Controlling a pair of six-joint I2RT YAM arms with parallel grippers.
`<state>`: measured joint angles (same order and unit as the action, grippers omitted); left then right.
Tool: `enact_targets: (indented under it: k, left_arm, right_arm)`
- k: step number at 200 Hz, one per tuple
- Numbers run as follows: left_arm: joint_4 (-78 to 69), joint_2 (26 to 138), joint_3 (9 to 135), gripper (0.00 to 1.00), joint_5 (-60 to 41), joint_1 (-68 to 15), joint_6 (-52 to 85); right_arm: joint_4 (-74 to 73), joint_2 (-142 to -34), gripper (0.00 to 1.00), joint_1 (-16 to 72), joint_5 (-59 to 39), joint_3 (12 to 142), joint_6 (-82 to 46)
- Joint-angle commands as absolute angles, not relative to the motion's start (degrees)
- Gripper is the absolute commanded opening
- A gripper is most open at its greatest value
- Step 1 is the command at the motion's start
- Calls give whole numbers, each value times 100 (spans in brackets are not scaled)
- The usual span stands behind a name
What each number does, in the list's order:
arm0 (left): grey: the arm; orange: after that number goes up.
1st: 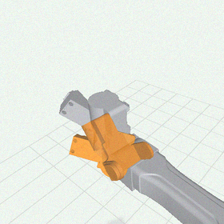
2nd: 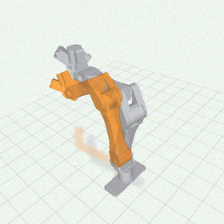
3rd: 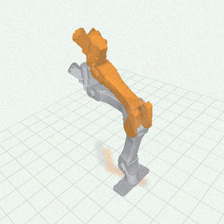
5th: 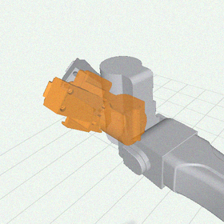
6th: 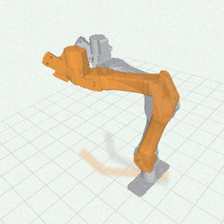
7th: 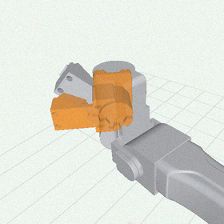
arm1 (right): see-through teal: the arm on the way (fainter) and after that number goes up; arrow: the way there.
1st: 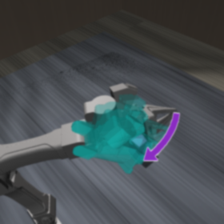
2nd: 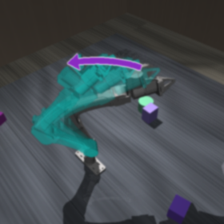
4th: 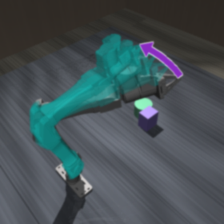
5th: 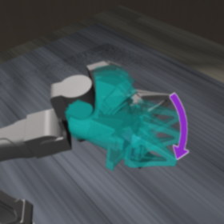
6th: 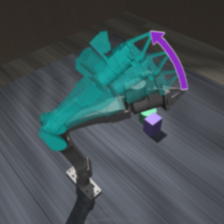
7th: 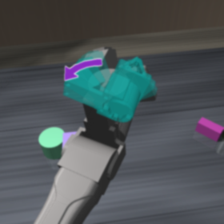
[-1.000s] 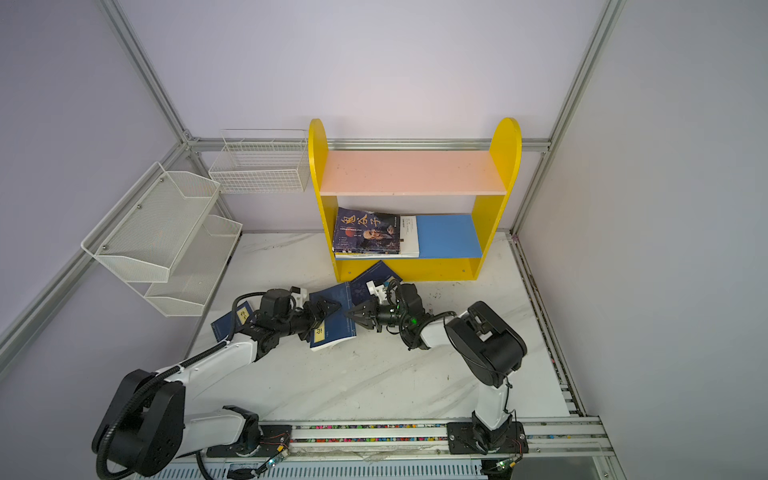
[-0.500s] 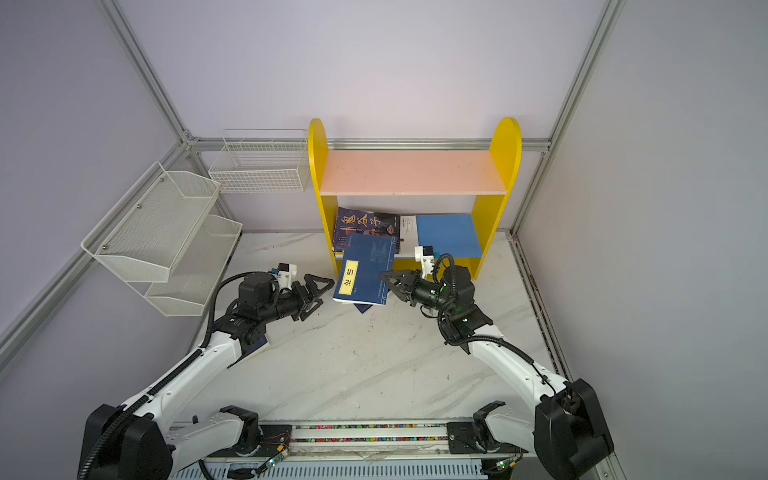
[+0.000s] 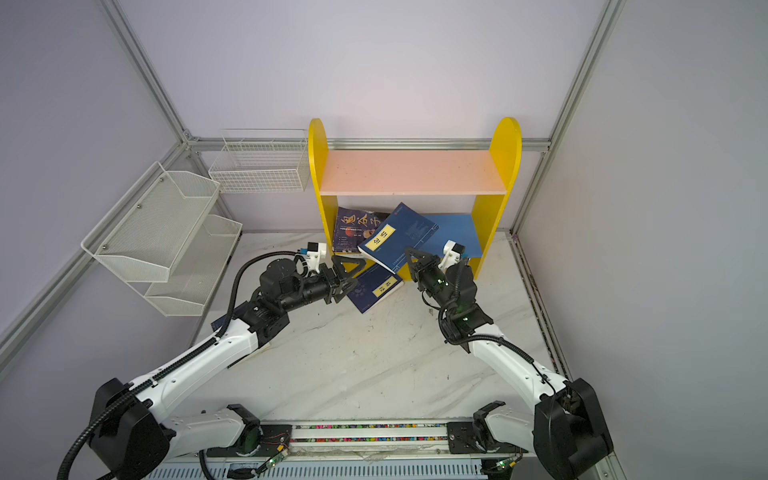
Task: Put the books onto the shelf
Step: 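Raise the blue book with both grippers and carry it toward the shelf, then carry the blue book with both grippers over the stack on the blue shelf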
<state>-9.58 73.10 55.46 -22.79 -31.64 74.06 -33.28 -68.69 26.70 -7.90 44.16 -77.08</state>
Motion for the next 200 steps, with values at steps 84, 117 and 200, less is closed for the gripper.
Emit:
enact_targets:
  k: [84,117,200]
  left_arm:
    - [-2065,8697,7137,91,-1729,-3489,7705]
    - [-2250,8701,7017,81,-1606,-3516,7823]
    - [-1534,8156,6405,79,-1439,-3541,7719]
  right_arm:
    - [-3611,-6774,0,3131,159,4562,-8195]
    - [-3532,-6776,0,3138,281,4553,-8207]
    - [-3557,-6586,0,3110,704,4377,-8271]
